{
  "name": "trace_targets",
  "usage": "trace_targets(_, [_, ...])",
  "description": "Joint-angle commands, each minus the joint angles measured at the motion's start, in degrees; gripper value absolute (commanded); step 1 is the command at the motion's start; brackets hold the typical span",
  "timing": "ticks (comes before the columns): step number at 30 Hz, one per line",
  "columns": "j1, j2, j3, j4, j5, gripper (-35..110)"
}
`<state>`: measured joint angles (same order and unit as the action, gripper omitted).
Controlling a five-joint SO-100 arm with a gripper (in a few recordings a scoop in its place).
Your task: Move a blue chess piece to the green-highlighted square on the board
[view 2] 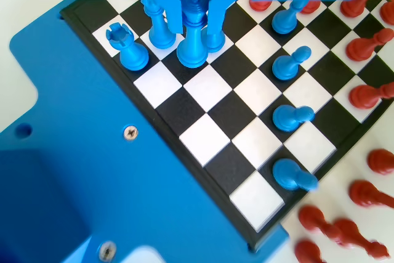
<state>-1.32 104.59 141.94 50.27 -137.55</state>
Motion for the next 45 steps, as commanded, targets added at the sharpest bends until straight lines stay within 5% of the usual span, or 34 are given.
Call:
trace_targets(1, [-1.3, 1.4, 0.8, -2.5, 0.2, 1])
trace_targets(35, [-3.2, 0.1, 6.7, -10.6, 0.2, 15])
trace_targets(45, [-3.4, 1.1, 1.6, -3.1, 1.6, 15])
